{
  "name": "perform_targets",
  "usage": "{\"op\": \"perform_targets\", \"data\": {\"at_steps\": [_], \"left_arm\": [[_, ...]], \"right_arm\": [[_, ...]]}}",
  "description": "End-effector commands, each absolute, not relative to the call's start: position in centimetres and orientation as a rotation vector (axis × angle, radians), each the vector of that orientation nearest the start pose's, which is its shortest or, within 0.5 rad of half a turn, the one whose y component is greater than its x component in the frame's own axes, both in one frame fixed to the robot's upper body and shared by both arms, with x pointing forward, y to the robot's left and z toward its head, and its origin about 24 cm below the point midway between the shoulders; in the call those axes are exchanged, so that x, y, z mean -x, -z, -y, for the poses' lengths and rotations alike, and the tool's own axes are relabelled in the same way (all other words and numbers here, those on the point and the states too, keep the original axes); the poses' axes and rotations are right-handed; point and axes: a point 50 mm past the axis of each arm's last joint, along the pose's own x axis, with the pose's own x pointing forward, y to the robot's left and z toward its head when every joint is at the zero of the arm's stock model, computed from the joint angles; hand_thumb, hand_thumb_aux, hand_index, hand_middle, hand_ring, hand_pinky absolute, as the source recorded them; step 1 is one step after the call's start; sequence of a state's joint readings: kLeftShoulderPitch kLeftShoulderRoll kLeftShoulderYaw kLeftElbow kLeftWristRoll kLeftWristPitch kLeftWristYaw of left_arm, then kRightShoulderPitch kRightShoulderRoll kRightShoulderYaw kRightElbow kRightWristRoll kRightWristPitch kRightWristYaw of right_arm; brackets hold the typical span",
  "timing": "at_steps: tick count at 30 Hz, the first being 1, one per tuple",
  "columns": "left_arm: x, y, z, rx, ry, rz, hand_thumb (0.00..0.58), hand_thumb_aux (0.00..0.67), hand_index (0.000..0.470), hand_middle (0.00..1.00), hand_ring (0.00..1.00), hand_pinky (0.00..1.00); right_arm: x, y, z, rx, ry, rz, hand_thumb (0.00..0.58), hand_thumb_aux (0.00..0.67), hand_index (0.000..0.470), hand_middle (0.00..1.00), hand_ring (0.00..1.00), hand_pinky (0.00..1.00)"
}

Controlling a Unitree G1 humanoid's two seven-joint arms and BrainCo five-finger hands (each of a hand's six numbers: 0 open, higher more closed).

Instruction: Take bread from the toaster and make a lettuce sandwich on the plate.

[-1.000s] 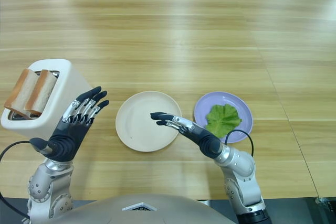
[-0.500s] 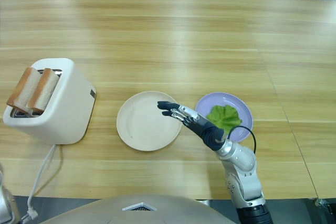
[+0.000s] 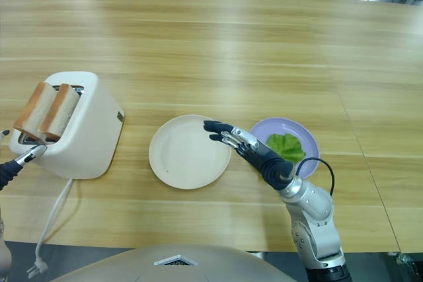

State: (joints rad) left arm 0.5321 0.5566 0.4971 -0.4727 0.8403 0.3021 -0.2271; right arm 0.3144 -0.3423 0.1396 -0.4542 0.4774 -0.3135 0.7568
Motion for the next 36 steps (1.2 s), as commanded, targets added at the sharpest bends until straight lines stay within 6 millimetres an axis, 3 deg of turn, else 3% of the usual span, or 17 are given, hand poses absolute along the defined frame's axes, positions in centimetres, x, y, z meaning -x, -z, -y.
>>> {"op": "perform_targets", "data": {"at_steps": [1,4,5,7,8,9,10,24,32,33,34,35,36], "left_arm": [[-13.9,-11.3,-34.0,-1.466,-0.342,-0.538,0.480,0.391,0.269,0.00,0.00,0.00],[-14.6,-11.7,-34.1,-1.459,-0.353,-0.511,0.468,0.376,0.258,0.00,0.00,0.00],[-14.9,-12.0,-34.1,-1.463,-0.367,-0.489,0.509,0.436,0.299,0.00,0.00,0.00],[-15.4,-13.0,-34.1,-1.470,-0.408,-0.440,0.462,0.368,0.253,0.00,0.00,0.00],[-15.6,-13.5,-34.0,-1.477,-0.428,-0.417,0.340,0.239,0.164,0.00,0.00,0.00],[-15.7,-13.8,-34.0,-1.478,-0.441,-0.399,0.340,0.239,0.164,0.00,0.00,0.00],[-15.8,-14.1,-34.0,-1.480,-0.449,-0.388,0.000,0.000,0.000,0.00,0.00,0.00],[-17.6,-13.0,-32.6,-1.470,-0.352,-0.353,0.000,0.000,0.000,0.00,0.00,0.00],[-18.3,-12.0,-33.1,-1.484,-0.329,-0.393,0.000,0.000,0.000,0.00,0.00,0.00],[-18.5,-11.9,-33.1,-1.474,-0.322,-0.394,0.040,0.024,0.016,0.00,0.00,0.00],[-18.7,-11.8,-33.1,-1.473,-0.320,-0.392,0.198,0.126,0.087,0.00,0.00,0.00],[-18.9,-11.7,-33.0,-1.455,-0.309,-0.381,0.514,0.444,0.305,0.00,0.00,0.00],[-19.1,-11.7,-32.9,-1.438,-0.302,-0.364,0.580,0.670,0.460,0.00,0.00,0.00]], "right_arm": [[-16.3,-11.3,14.5,-0.059,-0.897,0.457,0.000,0.000,0.000,0.00,0.00,0.00],[-16.2,-11.4,14.5,-0.056,-0.897,0.460,0.000,0.000,0.000,0.00,0.00,0.00],[-16.2,-11.4,14.5,-0.054,-0.897,0.460,0.000,0.000,0.000,0.00,0.00,0.00],[-16.2,-11.3,14.5,-0.052,-0.896,0.459,0.000,0.000,0.000,0.00,0.00,0.00],[-16.2,-11.3,14.5,-0.051,-0.896,0.459,0.000,0.000,0.000,0.00,0.00,0.00],[-16.2,-11.4,14.5,-0.050,-0.896,0.459,0.000,0.000,0.000,0.00,0.00,0.00],[-16.2,-11.4,14.5,-0.049,-0.896,0.460,0.000,0.000,0.000,0.00,0.00,0.00],[-16.4,-11.5,14.7,-0.038,-0.897,0.470,0.000,0.000,0.000,0.00,0.00,0.00],[-16.4,-11.5,14.6,-0.036,-0.897,0.475,0.000,0.000,0.000,0.00,0.00,0.00],[-16.4,-11.5,14.6,-0.036,-0.897,0.475,0.000,0.000,0.000,0.00,0.00,0.00],[-16.4,-11.5,14.5,-0.035,-0.898,0.475,0.000,0.000,0.000,0.00,0.00,0.00],[-16.4,-11.5,14.5,-0.034,-0.898,0.475,0.000,0.000,0.000,0.00,0.00,0.00],[-16.4,-11.4,14.5,-0.034,-0.899,0.475,0.000,0.000,0.000,0.00,0.00,0.00]]}}
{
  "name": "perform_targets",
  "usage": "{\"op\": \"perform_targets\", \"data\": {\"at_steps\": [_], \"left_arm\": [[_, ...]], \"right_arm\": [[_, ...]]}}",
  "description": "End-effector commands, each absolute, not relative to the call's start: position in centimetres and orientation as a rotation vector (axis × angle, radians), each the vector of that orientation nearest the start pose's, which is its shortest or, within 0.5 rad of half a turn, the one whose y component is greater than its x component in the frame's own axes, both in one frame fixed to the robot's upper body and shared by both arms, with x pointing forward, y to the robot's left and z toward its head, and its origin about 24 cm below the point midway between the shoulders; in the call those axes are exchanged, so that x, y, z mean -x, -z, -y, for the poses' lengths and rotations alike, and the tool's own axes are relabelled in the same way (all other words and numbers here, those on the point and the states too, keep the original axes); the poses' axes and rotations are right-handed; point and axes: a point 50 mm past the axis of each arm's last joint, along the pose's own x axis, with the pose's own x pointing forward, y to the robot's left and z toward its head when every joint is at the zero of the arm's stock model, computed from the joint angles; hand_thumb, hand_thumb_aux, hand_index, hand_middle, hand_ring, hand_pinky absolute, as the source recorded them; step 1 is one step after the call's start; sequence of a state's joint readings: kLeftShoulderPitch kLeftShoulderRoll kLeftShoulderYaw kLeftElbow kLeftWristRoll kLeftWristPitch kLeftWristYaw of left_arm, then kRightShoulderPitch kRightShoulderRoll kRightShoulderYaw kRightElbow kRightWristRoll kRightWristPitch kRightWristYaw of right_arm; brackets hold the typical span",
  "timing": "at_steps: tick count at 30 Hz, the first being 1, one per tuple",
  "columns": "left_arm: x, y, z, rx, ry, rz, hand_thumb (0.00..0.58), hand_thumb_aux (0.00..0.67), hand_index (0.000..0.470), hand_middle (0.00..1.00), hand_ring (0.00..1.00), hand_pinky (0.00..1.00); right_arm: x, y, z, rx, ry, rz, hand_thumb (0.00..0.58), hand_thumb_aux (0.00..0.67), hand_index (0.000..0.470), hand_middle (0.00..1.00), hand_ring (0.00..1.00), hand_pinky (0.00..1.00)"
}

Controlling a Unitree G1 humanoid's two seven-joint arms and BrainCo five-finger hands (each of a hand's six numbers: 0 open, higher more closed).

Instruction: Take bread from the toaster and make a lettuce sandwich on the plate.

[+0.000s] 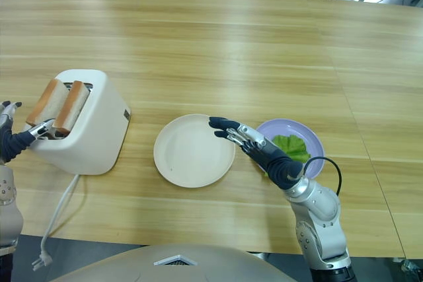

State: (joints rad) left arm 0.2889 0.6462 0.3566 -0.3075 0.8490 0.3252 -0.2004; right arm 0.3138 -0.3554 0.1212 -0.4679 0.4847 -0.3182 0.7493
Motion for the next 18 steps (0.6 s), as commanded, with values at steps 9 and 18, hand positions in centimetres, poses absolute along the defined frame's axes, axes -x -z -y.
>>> {"op": "perform_targets", "data": {"at_steps": [9,18], "left_arm": [[-20.3,-14.7,-31.2,-1.294,-0.360,-0.041,0.580,0.670,0.460,1.00,1.00,1.00],[-19.5,-20.7,-30.3,-1.148,-0.572,0.392,0.580,0.670,0.460,1.00,1.00,1.00]], "right_arm": [[-16.4,-11.3,14.4,0.007,-0.903,0.465,0.000,0.000,0.000,0.00,0.00,0.00],[-17.8,-11.2,14.9,0.254,-0.735,0.412,0.000,0.000,0.000,0.00,0.00,0.00]]}}
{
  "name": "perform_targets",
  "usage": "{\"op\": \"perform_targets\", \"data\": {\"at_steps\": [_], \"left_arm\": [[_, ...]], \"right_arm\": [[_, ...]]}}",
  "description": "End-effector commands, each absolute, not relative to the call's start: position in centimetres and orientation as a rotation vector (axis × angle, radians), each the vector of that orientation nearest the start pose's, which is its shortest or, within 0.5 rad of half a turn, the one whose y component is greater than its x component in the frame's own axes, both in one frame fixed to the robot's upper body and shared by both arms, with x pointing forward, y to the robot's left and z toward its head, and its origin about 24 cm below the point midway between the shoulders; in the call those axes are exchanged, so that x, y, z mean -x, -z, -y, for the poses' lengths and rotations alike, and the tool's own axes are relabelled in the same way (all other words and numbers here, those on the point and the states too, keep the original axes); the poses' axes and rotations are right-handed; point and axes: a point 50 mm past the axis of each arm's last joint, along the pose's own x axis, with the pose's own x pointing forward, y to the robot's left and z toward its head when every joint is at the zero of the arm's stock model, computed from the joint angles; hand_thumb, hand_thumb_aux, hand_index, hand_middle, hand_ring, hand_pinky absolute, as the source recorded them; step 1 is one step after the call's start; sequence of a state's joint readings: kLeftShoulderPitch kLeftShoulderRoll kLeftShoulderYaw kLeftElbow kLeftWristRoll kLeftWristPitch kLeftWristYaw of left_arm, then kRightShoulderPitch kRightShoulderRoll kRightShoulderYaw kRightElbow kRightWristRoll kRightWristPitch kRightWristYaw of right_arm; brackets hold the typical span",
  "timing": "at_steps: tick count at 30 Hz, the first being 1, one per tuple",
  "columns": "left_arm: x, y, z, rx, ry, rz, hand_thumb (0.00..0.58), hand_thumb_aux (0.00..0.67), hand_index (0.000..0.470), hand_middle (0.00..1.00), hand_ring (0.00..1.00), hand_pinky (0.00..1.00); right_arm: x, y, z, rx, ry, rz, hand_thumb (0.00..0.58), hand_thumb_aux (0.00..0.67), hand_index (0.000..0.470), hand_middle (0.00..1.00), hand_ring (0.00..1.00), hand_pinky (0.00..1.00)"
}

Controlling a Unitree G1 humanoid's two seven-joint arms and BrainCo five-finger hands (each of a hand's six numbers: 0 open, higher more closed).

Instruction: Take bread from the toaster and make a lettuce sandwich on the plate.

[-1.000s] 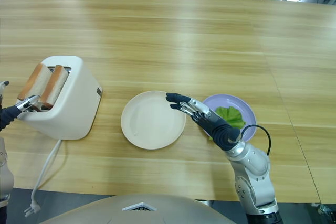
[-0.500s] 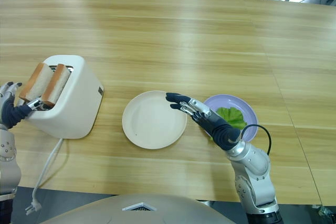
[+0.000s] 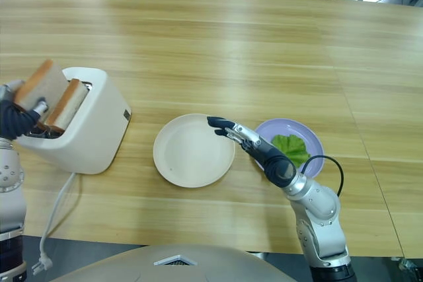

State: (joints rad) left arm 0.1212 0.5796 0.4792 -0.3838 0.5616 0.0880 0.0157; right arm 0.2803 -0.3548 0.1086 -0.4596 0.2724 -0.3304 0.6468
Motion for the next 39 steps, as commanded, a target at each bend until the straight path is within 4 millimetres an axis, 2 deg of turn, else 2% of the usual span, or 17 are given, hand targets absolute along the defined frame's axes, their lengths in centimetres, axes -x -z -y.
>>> {"op": "perform_targets", "data": {"at_steps": [1,6,10,13,16,19,23,29,34,36,39], "left_arm": [[-19.3,-21.3,-30.1,-1.128,-0.587,0.442,0.580,0.670,0.460,1.00,1.00,1.00],[-18.3,-23.9,-28.7,-1.051,-0.600,0.638,0.580,0.670,0.460,1.00,1.00,1.00],[-17.6,-25.3,-26.1,-0.927,-0.484,0.737,0.580,0.670,0.460,1.00,1.00,1.00],[-17.8,-24.8,-23.3,-0.796,-0.298,0.721,0.580,0.670,0.460,1.00,1.00,1.00],[-19.1,-22.2,-19.5,-0.650,-0.030,0.599,0.580,0.670,0.460,1.00,1.00,1.00],[-20.2,-17.8,-15.6,-0.605,0.250,0.398,0.580,0.670,0.460,1.00,1.00,1.00],[-20.5,-12.2,-12.5,-0.617,0.480,0.153,0.580,0.670,0.460,1.00,1.00,1.00],[-20.9,-6.2,-11.4,-0.705,0.635,-0.117,0.580,0.670,0.460,1.00,1.00,1.00],[-22.1,-1.7,-11.7,-0.768,0.670,-0.296,0.580,0.670,0.460,1.00,1.00,1.00],[-22.6,-0.9,-12.1,-0.794,0.657,-0.312,0.580,0.670,0.460,1.00,1.00,1.00],[-23.5,-1.1,-12.2,-0.762,0.615,-0.279,0.580,0.670,0.460,1.00,1.00,1.00]], "right_arm": [[-18.2,-11.3,15.1,0.297,-0.697,0.400,0.000,0.000,0.000,0.00,0.00,0.00],[-20.3,-12.5,16.9,0.617,-0.434,0.397,0.000,0.000,0.000,0.00,0.00,0.00],[-21.5,-13.3,19.6,1.206,-0.329,0.435,0.000,0.000,0.000,0.00,0.00,0.00],[-22.0,-12.8,22.1,1.516,-0.315,0.382,0.000,0.000,0.000,0.00,0.00,0.00],[-22.1,-11.6,24.3,1.725,-0.345,0.264,0.000,0.000,0.000,0.00,0.00,0.00],[-21.9,-10.5,25.4,1.811,-0.403,0.175,0.000,0.000,0.000,0.00,0.00,0.00],[-21.9,-9.6,26.8,1.903,-0.462,0.058,0.000,0.000,0.000,0.00,0.00,0.00],[-22.2,-9.1,27.1,1.968,-0.531,-0.001,0.000,0.000,0.000,0.00,0.00,0.00],[-22.5,-8.8,27.0,1.985,-0.555,-0.007,0.000,0.000,0.000,0.00,0.00,0.00],[-22.8,-8.6,26.9,1.997,-0.563,-0.010,0.000,0.000,0.000,0.00,0.00,0.00],[-23.1,-8.4,26.8,2.002,-0.572,-0.012,0.000,0.000,0.000,0.00,0.00,0.00]]}}
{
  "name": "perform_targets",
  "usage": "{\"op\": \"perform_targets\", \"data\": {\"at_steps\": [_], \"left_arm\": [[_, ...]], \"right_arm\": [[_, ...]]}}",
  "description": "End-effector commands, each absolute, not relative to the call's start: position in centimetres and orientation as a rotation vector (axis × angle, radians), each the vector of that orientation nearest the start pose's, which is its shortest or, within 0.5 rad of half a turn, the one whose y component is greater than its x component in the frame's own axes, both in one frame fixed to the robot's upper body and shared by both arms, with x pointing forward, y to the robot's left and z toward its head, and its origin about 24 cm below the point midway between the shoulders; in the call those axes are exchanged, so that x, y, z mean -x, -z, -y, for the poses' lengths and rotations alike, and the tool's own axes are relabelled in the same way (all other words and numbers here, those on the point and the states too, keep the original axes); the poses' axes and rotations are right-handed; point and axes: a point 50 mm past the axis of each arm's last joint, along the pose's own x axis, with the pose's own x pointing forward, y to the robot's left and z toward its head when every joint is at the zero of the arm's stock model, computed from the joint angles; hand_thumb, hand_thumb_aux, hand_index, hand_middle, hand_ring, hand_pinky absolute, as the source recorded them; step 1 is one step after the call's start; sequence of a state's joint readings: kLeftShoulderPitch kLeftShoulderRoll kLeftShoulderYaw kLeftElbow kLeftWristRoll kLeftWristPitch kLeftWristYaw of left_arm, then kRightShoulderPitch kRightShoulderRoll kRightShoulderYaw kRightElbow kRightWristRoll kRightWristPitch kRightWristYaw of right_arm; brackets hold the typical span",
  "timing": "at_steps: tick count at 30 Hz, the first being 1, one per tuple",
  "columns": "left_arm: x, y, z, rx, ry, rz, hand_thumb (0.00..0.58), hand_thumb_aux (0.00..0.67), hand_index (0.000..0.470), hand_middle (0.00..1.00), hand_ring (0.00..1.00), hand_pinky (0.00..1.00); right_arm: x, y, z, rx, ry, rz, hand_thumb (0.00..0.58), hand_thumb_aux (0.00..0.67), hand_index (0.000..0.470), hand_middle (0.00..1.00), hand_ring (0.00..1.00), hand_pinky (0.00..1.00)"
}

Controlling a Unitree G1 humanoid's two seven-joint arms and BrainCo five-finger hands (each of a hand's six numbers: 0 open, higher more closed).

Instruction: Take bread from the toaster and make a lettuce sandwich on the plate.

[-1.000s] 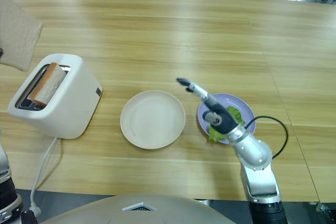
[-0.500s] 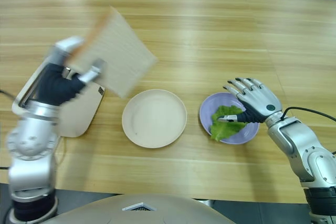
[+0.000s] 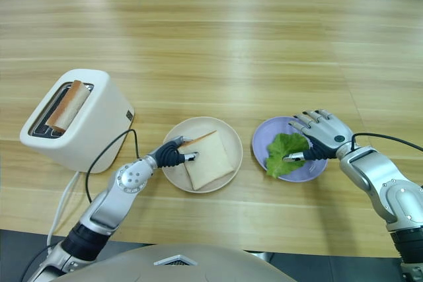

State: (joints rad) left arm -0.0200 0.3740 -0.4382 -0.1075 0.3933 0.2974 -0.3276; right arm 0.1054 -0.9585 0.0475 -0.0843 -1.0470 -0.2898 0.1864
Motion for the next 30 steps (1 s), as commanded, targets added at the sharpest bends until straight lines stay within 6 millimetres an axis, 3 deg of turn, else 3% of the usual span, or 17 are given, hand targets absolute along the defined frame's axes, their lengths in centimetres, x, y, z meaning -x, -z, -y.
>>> {"op": "perform_targets", "data": {"at_steps": [1,4,7,9,10,11,12,14,16,23,30], "left_arm": [[-23.7,-1.4,-12.2,-0.743,0.599,-0.259,0.580,0.670,0.460,1.00,1.00,1.00],[-24.1,-2.0,-12.3,-0.724,0.568,-0.235,0.580,0.670,0.460,1.00,1.00,1.00],[-24.2,-1.7,-12.6,-0.759,0.566,-0.246,0.580,0.670,0.460,0.88,0.88,0.88],[-23.8,-1.0,-12.9,-0.820,0.593,-0.277,0.580,0.670,0.460,0.72,0.72,0.72],[-23.5,-0.6,-13.0,-0.869,0.616,-0.296,0.580,0.670,0.460,0.43,0.43,0.43],[-23.1,-0.3,-13.3,-0.936,0.635,-0.315,0.580,0.670,0.460,0.43,0.43,0.43],[-22.8,-0.1,-13.6,-0.993,0.641,-0.332,0.000,0.000,0.000,0.00,0.00,0.00],[-22.4,-0.8,-14.4,-1.090,0.613,-0.321,0.000,0.000,0.000,0.00,0.00,0.00],[-22.3,-2.8,-14.9,-1.144,0.557,-0.254,0.000,0.000,0.000,0.00,0.00,0.00],[-22.1,-12.9,-15.4,-1.072,0.345,0.087,0.000,0.000,0.000,0.00,0.00,0.00],[-20.1,-17.8,-16.5,-0.981,0.239,0.236,0.000,0.000,0.000,0.00,0.00,0.00]], "right_arm": [[-23.3,-8.3,26.8,2.011,-0.578,-0.014,0.000,0.000,0.000,0.00,0.00,0.00],[-23.5,-7.9,26.9,2.029,-0.597,-0.023,0.000,0.000,0.000,0.00,0.00,0.00],[-23.5,-7.3,27.0,2.036,-0.622,-0.041,0.000,0.000,0.000,0.00,0.00,0.00],[-23.5,-7.0,27.1,2.046,-0.637,-0.054,0.000,0.000,0.000,0.00,0.00,0.00],[-23.5,-6.9,27.2,2.049,-0.641,-0.059,0.000,0.000,0.000,0.00,0.00,0.00],[-23.5,-6.8,27.2,2.058,-0.645,-0.062,0.000,0.000,0.000,0.00,0.00,0.00],[-23.6,-6.8,27.3,2.066,-0.650,-0.062,0.000,0.000,0.000,0.00,0.00,0.00],[-23.8,-6.7,27.3,2.080,-0.662,-0.057,0.000,0.000,0.000,0.00,0.00,0.00],[-24.0,-6.6,27.2,2.096,-0.684,-0.055,0.000,0.000,0.000,0.00,0.00,0.00],[-24.3,-5.6,27.0,2.132,-0.744,-0.065,0.000,0.000,0.000,0.00,0.00,0.00],[-24.6,-5.3,26.2,2.145,-0.776,-0.044,0.000,0.000,0.000,0.00,0.00,0.00]]}}
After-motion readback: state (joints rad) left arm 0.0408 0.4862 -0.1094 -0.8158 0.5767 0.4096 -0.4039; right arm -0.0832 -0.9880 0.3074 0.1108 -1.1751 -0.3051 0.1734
